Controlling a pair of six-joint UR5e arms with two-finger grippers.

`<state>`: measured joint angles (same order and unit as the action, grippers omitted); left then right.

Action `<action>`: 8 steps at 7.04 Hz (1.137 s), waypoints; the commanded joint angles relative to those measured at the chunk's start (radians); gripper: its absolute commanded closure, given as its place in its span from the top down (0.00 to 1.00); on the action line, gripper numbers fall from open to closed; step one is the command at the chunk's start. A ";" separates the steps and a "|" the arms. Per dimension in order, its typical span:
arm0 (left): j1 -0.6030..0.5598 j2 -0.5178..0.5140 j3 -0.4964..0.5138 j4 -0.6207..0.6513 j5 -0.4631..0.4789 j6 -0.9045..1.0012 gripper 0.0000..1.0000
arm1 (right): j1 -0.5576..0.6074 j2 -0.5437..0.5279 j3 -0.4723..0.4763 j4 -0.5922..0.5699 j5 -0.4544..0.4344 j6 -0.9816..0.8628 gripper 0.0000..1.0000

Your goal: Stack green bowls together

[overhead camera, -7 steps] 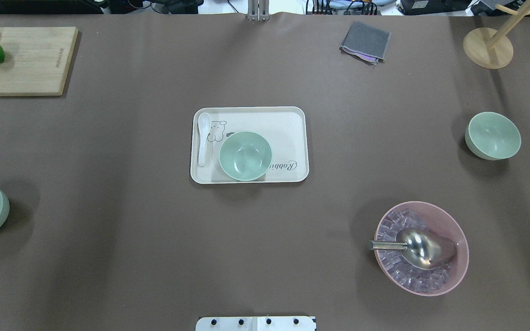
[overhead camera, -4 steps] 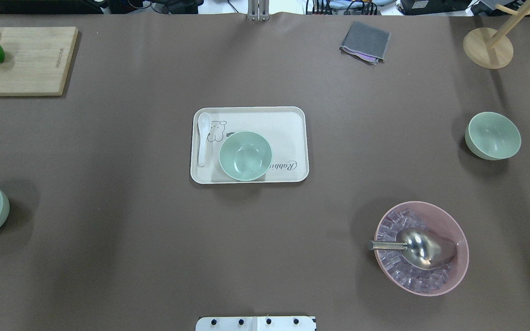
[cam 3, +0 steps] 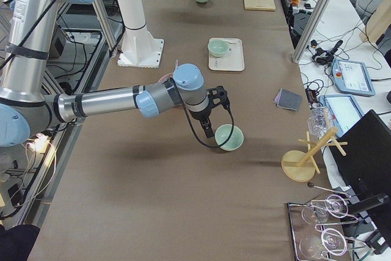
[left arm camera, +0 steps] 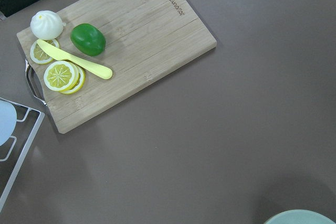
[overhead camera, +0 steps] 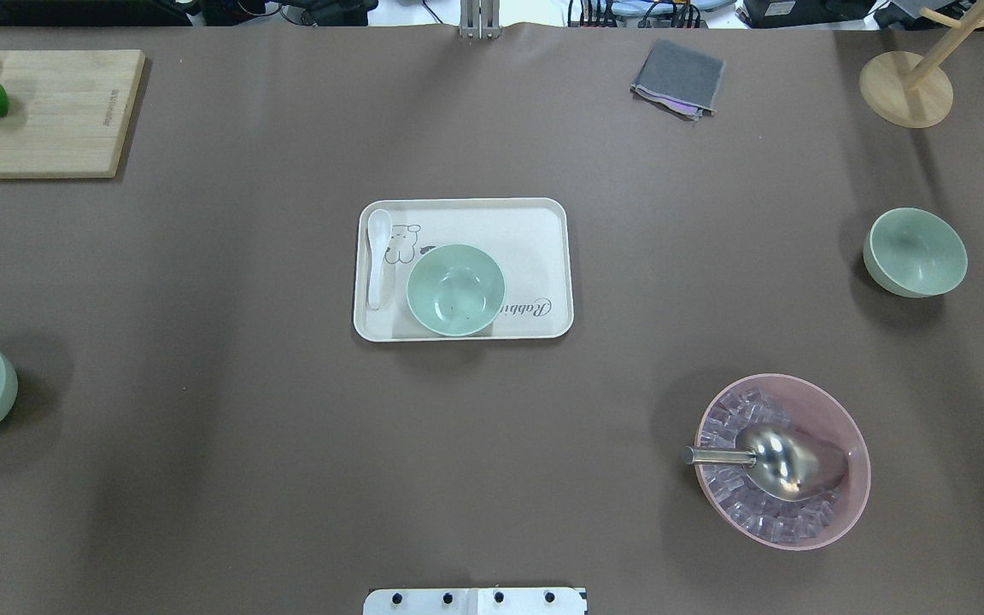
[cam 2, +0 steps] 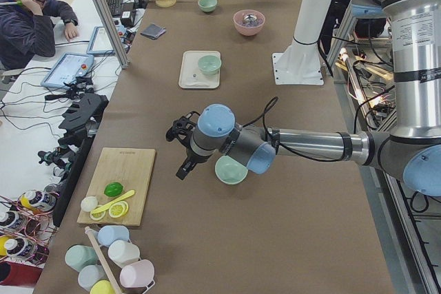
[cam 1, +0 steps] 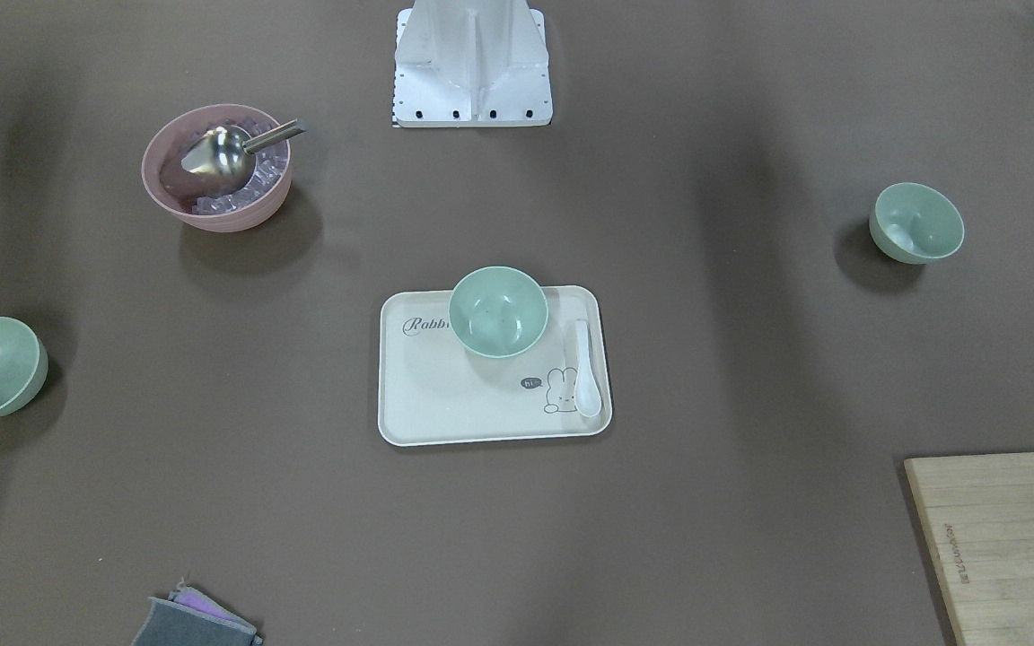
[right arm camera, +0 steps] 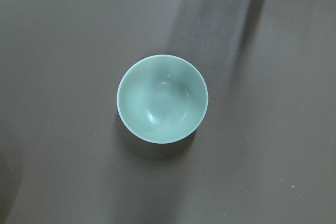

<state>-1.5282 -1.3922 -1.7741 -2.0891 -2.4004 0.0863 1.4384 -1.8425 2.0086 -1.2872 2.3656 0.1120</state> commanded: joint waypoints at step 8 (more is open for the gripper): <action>0.428 0.060 0.291 -0.535 0.139 -0.580 0.88 | -0.081 -0.027 -0.067 0.029 -0.049 0.097 0.99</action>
<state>-1.1146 -1.3459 -1.4989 -2.5742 -2.2664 -0.4832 1.3585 -1.8701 1.9421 -1.2636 2.3170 0.2081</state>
